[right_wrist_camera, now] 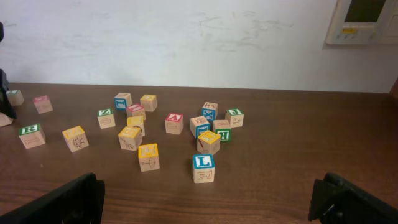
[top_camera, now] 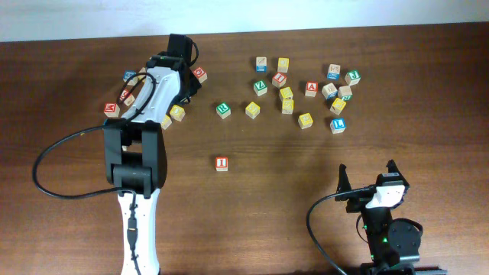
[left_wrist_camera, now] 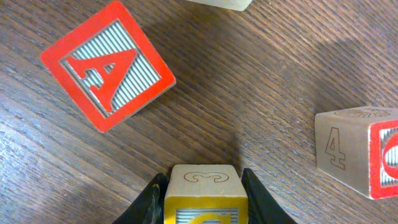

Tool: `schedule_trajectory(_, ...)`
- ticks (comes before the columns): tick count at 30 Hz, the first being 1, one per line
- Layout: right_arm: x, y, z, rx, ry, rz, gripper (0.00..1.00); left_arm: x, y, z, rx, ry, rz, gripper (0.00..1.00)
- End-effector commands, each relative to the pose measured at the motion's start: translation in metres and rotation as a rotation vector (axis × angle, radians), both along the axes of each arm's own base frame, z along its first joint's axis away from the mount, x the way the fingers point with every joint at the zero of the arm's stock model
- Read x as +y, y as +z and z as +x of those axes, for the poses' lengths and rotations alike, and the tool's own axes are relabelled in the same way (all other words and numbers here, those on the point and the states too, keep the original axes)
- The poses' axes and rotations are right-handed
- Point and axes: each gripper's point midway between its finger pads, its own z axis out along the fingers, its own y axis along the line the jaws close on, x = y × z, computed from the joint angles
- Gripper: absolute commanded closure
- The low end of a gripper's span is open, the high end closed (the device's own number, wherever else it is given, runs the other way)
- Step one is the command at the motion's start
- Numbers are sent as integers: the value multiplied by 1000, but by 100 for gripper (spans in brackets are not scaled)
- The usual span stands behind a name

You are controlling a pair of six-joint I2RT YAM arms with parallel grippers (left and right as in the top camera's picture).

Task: Spell out ICRA
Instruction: 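Carry the yellow C block and place it right of the I block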

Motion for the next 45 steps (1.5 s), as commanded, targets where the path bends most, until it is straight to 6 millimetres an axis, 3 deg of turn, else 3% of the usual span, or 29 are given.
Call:
schedule_trajectory(1, 1, -3, 0, 5, 1, 3, 2, 1, -5, -1, 19, -44, 23, 74)
schedule_trajectory(4, 1, -3, 0, 5, 1, 3, 2, 1, 20, 2, -19, -62, 24, 73)
schedule_trajectory(6, 1, -3, 0, 5, 1, 3, 2, 1, 48, 2, -52, -71, 23, 73)
schedule_trajectory(9, 1, -3, 0, 5, 1, 4, 2, -6, 86, -13, -60, -90, -26, 74)
schedule_trajectory(13, 1, -3, 0, 5, 1, 3, 2, -32, 119, -38, -32, -172, -167, 73)
schedule_trajectory(14, 1, -3, 0, 5, 1, 4, 2, -54, 124, -52, 5, -278, -251, 73)
schedule_trajectory(16, 1, -3, 0, 5, 1, 3, 2, -80, 123, -82, 103, -372, -338, 74)
schedule_trajectory(20, 1, -3, 0, 5, 1, 3, 1, -116, 114, -145, 314, -508, -294, 72)
schedule_trajectory(26, 1, -3, 0, 6, 1, 3, 2, -143, 101, -210, 500, -630, -102, 71)
schedule_trajectory(28, 1, -3, 0, 5, 1, 3, 2, -150, 91, -219, 514, -661, -57, 71)
schedule_trajectory(30, 1, -3, 0, 5, 1, 3, 2, -149, 86, -214, 492, -667, -20, 71)
schedule_trajectory(34, 1, -3, 0, 5, 1, 3, 1, -154, 85, -215, 488, -693, -24, 67)
schedule_trajectory(37, 1, -3, 0, 5, 1, 3, 2, -171, 82, -230, 506, -789, -40, 60)
schedule_trajectory(38, 1, -3, 0, 5, 1, 3, 2, -179, 78, -234, 501, -811, -36, 47)
schedule_trajectory(45, 1, -3, 0, 5, 1, 3, 2, -230, 52, -236, 398, -837, -136, 36)
